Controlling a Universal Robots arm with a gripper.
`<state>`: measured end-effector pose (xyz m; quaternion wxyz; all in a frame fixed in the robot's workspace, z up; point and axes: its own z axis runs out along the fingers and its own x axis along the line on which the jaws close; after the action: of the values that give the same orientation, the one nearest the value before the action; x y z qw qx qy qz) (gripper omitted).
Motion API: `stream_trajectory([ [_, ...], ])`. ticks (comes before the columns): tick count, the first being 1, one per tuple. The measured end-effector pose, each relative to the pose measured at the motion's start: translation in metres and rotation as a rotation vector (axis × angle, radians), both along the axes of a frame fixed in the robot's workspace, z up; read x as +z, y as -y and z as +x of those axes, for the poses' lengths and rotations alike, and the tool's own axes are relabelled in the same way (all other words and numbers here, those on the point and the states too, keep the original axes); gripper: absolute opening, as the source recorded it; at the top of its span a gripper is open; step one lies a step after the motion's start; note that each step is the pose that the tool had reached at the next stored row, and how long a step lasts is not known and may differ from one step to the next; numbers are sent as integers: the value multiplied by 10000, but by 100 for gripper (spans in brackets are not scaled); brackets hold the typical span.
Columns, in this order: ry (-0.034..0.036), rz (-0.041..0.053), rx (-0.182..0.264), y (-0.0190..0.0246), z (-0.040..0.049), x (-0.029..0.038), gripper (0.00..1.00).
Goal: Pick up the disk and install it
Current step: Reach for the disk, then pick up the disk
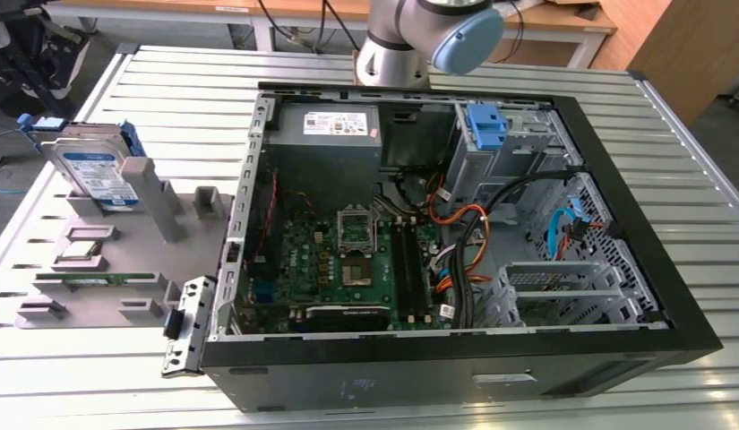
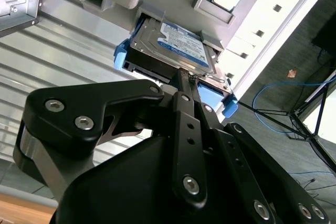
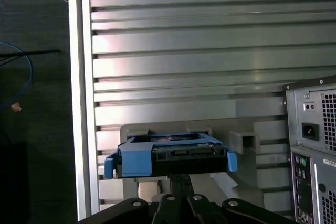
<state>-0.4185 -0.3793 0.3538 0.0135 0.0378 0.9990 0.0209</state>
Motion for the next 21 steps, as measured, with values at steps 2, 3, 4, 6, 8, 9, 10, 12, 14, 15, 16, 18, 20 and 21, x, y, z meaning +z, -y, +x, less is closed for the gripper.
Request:
stream_trajectory([
  [2, -1, -4, 0, -10, -25, -16, 10],
  [3, -1, -4, 0, -15, -38, -23, 10],
  [4, 2, -5, 0, -17, -47, -31, 10],
  [6, 0, -10, 1, -17, -51, -33, 10],
  [8, -1, -12, 0, -17, -52, -33, 10],
  [9, 0, -11, 0, -17, -52, -34, 10],
  [10, 0, -11, 0, -17, -55, -36, 10],
  [12, 0, -11, 0, -17, -57, -38, 10],
  [14, 0, -11, 0, -17, -57, -39, 10],
  [15, 0, -11, 0, -17, -57, -39, 10],
  [16, 0, -11, -1, -17, -58, -39, 10],
  [18, 0, -11, 0, -17, -58, -39, 10],
  [20, 0, -11, 5, -17, -58, -39, 10],
  [21, -1, -12, 21, -17, -58, -39, 10],
])
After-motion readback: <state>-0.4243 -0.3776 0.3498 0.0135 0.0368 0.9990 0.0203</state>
